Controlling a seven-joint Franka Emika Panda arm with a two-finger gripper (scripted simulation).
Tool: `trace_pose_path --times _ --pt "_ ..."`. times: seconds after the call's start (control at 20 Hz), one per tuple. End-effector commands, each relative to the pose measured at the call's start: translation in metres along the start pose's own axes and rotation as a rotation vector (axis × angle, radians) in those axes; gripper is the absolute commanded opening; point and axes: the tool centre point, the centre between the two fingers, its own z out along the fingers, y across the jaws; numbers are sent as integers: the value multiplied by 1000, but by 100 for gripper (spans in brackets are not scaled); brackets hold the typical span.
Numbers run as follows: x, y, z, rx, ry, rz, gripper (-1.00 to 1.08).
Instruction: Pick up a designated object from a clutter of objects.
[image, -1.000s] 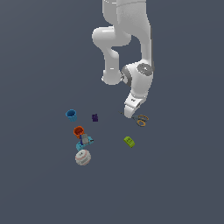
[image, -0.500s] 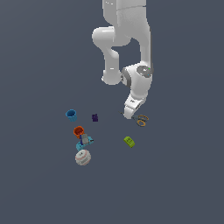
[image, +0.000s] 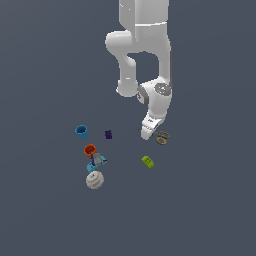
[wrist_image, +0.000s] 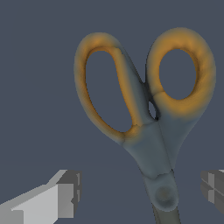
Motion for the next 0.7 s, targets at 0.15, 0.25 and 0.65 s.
trace_pose_path --times 0.15,0.25,0.65 --pt "1 0 6 -1 1 0 100" --pt "1 0 6 -1 1 0 -100" --pt "1 0 6 -1 1 0 -100"
